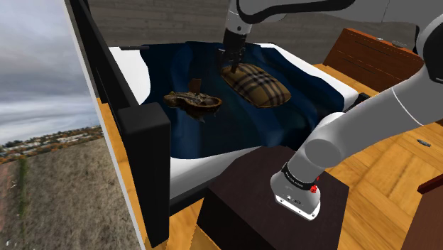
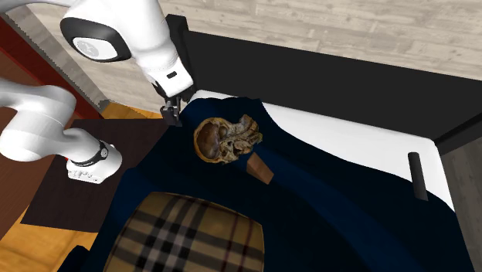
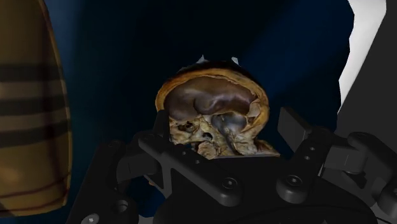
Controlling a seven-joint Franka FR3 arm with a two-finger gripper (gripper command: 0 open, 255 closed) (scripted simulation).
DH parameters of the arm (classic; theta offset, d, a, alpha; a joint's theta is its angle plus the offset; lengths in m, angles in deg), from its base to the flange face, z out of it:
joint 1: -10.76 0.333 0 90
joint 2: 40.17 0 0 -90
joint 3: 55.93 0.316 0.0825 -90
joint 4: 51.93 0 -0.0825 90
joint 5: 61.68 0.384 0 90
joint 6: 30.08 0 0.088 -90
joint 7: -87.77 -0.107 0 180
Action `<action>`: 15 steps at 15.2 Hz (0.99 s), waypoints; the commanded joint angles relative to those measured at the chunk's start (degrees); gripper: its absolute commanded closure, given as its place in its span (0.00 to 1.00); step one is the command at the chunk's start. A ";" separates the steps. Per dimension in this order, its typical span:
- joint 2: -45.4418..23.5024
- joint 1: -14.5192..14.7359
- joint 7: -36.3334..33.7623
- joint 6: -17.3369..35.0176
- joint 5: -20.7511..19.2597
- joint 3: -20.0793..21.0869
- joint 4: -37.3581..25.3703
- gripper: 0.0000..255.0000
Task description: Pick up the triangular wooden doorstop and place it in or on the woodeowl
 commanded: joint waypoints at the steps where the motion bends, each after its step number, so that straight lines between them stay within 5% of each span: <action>1: -4.20 -0.56 -1.01 2.87 -0.65 0.18 -1.65 0.00; 15: -33.02 -3.05 -8.04 14.64 -6.09 -1.13 -20.19 0.00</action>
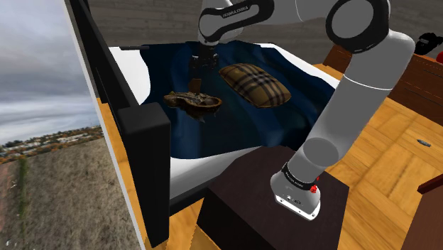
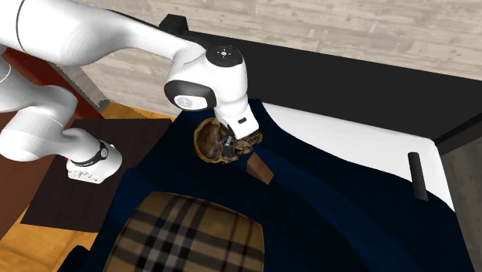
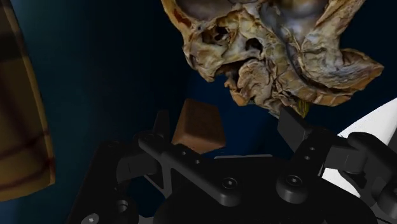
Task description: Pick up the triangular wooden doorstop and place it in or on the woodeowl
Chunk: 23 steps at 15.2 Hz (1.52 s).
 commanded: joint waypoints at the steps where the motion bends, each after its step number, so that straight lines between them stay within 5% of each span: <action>1: -4.33 -0.21 -0.90 1.39 -0.70 -0.46 -3.17 0.00; 5: -11.35 -0.41 -2.22 2.02 -1.58 -1.34 -9.91 0.00; 20: -14.42 -0.44 -2.40 6.66 -1.87 -1.51 -8.34 0.00; 21: -14.42 -0.44 -2.40 6.66 -1.87 -1.51 -8.34 1.00; 23: -14.42 -0.44 -2.40 6.66 -1.87 -1.51 -8.34 1.00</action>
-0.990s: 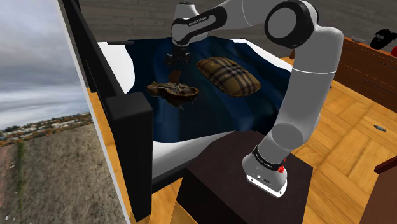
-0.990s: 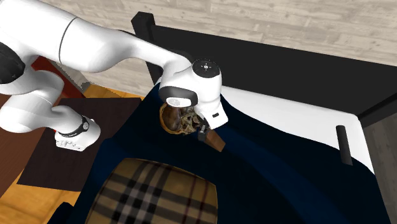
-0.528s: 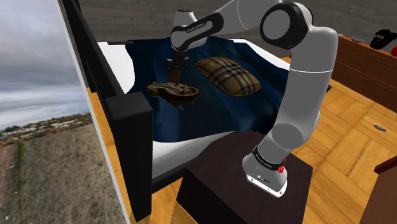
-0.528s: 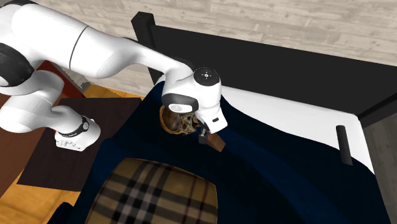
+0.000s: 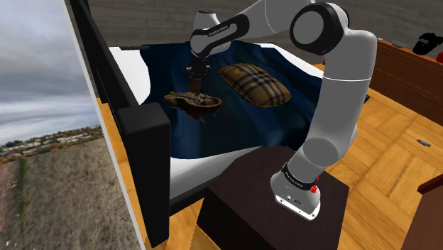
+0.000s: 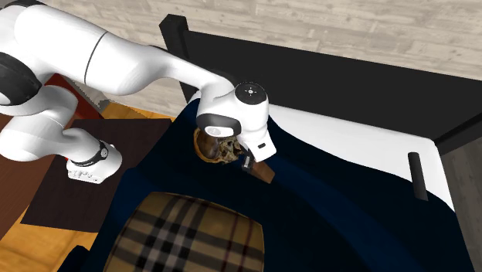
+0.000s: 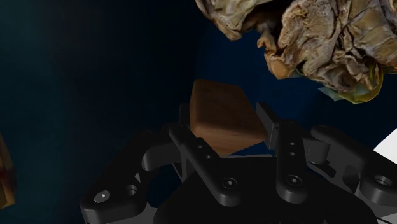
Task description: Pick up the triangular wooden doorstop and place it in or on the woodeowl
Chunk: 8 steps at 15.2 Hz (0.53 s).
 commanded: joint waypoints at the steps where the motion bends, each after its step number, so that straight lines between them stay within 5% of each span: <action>1: -0.02 0.00 0.00 -0.01 0.00 0.01 0.04 1.00; 8: 0.36 0.00 0.04 -0.64 0.05 0.03 -0.22 1.00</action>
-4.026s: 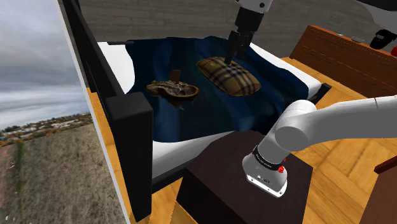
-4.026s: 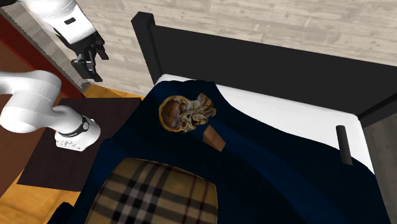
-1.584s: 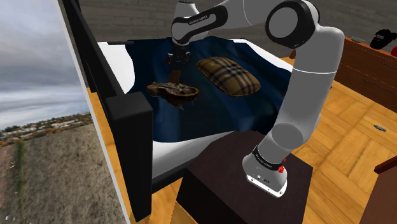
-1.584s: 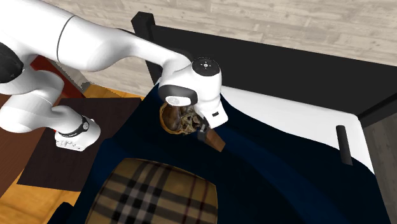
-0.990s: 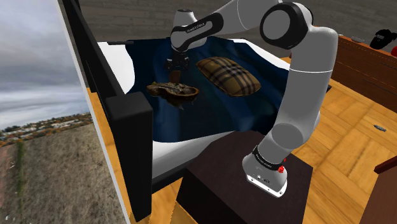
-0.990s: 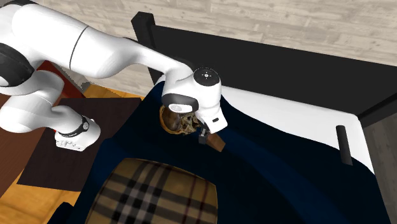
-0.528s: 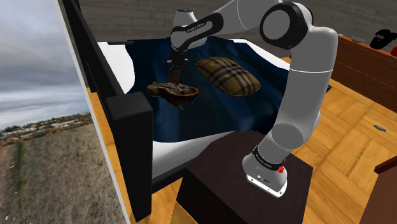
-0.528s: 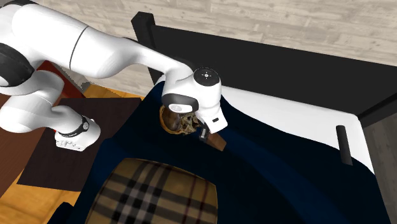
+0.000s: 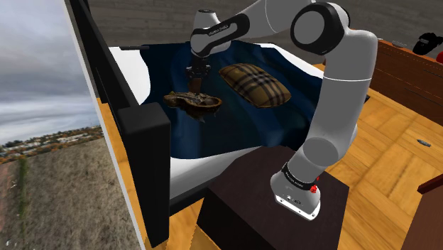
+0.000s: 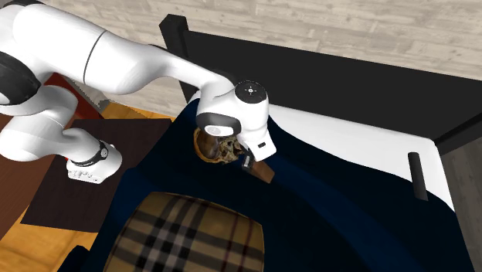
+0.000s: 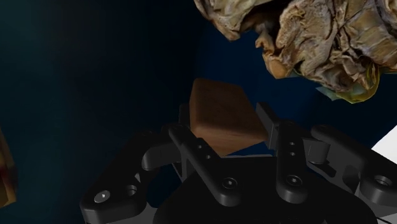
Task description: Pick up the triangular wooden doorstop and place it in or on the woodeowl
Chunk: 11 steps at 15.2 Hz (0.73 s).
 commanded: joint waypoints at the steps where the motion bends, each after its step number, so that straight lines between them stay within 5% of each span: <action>1: 0.50 -0.04 0.09 -0.94 0.05 0.00 -0.42 1.00; 11: 3.74 -0.09 0.53 -7.46 0.44 0.15 -3.70 1.00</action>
